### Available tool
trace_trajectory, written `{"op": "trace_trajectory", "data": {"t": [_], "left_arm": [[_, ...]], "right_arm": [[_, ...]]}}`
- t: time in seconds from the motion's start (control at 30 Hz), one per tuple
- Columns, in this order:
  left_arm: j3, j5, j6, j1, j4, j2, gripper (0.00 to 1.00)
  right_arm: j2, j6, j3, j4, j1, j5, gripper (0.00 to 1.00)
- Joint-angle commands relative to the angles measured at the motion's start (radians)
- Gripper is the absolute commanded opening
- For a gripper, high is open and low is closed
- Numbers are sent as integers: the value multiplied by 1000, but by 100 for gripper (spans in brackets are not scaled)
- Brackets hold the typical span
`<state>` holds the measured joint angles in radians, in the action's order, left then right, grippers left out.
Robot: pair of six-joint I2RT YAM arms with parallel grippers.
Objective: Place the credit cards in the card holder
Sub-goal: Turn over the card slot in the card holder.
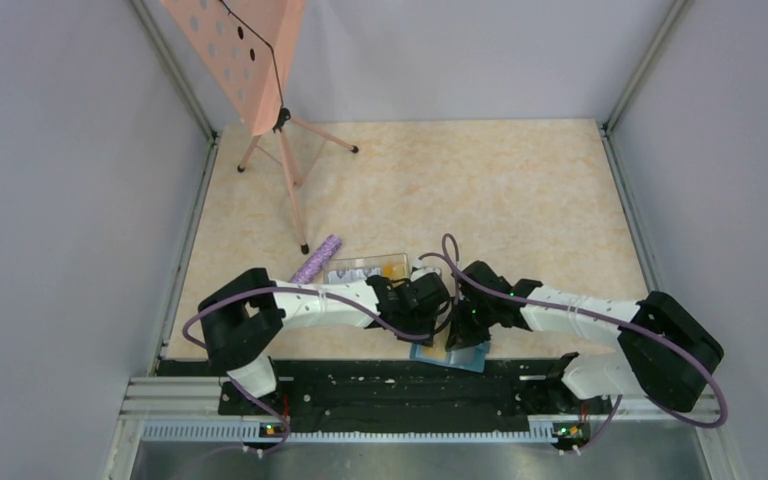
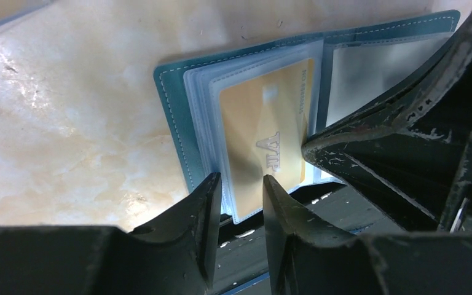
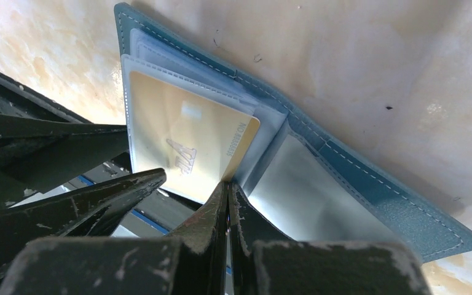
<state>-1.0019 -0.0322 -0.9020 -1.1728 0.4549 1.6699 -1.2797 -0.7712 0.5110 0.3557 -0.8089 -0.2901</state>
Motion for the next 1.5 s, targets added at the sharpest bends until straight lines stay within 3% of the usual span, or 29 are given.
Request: {"op": "trace_trajectory", "data": {"t": [0.0,0.13,0.53,0.83,1.07,1.27,1.47], "left_arm": [[12,27,-11,5,-73,16,36],[2,27,-8,5,-76,21,32],[-5,51,2,7,-91,-46,0],[49,43,-49,33,-113,-122,0],[-22,-105,-60,38,80,-144,0],[-85,-101,-55,36,131,-93,0],[-109,6,-30,33,19,-45,25]], "right_arm": [[-25,7,-15,-11,-11,26,0],[-30,7,-17,-18,-11,22,0],[-6,7,5,-8,-12,24,0],[154,7,67,115,-11,141,0],[266,13,110,196,4,221,1],[279,22,109,213,15,232,1],[311,30,118,240,40,235,1]]}}
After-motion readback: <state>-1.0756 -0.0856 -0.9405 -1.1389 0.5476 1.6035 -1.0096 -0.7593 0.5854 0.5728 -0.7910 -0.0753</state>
